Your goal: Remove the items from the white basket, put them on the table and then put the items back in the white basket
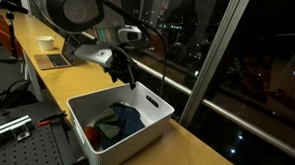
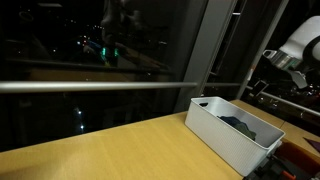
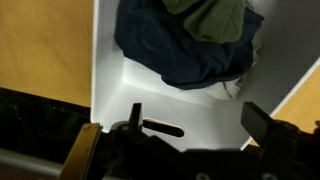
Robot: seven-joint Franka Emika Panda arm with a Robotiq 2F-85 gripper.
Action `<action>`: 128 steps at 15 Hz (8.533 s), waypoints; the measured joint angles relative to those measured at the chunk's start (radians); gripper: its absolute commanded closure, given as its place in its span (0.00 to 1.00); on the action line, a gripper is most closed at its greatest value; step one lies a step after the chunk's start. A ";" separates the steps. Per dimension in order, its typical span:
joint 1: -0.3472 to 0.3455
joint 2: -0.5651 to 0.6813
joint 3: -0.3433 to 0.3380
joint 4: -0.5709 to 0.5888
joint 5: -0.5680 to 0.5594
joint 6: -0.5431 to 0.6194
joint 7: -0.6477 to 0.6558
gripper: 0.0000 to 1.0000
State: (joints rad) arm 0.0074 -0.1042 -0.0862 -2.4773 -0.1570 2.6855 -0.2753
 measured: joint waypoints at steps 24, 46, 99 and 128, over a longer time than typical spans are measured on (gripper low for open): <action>0.038 0.693 -0.059 0.332 -0.207 0.212 0.093 0.64; 0.176 0.021 0.104 0.305 -0.461 -0.274 0.308 0.96; -0.075 0.453 0.123 0.019 0.085 0.082 -0.163 0.25; 0.249 0.186 0.342 0.428 -0.065 -0.448 -0.011 0.56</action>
State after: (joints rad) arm 0.2561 0.0816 0.2562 -2.0493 -0.2220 2.2374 -0.2863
